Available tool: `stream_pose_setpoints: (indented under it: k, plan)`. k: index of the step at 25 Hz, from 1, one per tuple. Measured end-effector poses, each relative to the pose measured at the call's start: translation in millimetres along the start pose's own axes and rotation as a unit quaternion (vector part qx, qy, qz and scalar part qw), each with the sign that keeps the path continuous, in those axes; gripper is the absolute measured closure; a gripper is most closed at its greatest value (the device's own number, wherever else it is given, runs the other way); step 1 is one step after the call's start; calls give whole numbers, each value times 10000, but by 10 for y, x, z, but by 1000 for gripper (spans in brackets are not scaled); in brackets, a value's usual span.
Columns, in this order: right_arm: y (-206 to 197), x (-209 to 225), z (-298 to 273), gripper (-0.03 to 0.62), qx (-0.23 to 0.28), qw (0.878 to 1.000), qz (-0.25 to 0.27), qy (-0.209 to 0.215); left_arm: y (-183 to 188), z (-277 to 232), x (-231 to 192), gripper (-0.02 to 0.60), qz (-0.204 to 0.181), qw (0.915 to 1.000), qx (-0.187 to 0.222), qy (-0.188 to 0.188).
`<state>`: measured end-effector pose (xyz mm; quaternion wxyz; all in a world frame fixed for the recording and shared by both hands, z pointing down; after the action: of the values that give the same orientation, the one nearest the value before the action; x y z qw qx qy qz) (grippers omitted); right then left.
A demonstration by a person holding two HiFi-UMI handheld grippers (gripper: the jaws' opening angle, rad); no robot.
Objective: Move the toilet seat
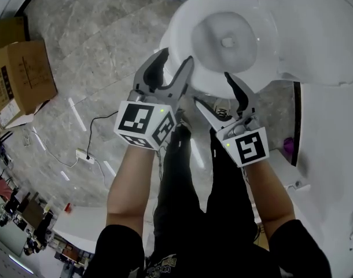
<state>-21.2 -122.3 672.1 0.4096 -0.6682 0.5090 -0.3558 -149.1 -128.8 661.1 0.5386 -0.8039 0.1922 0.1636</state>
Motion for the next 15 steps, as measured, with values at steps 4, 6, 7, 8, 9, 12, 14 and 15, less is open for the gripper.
stream_pose_setpoints:
  k: [4,6,7,8,9,12,14,15]
  plan:
    - [192,117,179,229,-47,9997,36,-219,222,-21,276,362,-107,9998,14,-166]
    - [299,195,272,237,-39,9994,62,-334,338,-57,437,362,-205,9994,9,-279]
    - [351,232,318,241,-35,9992,87,-377,396,-79,523,362,-262,9991,7,-344]
    - [399,267,362,243,-33,9991,111,-420,452,-102,611,362,-321,9986,8,-409]
    - [445,303,404,251,-30,9988,124,-470,508,-129,698,362,-378,9982,9,-470]
    - [568,428,521,269,-14,9978,83,-661,656,-209,929,362,-494,9968,-15,-625]
    - [632,524,600,286,-33,9968,21,-796,732,-252,1065,362,-545,9961,-56,-695]
    - [661,579,640,310,-38,9963,-1,-862,765,-274,1132,362,-582,9956,-77,-725]
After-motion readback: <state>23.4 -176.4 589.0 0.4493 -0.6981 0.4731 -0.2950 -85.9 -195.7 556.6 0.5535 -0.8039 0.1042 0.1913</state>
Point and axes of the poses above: the fingertips, and each gripper's own axes: z backward along the fingers, x to its right, y out of its top, the point moved 4 cm from there along z, backward along the fingers, and after that the axes turned 6 degrees about z, right-handed, at the moved point
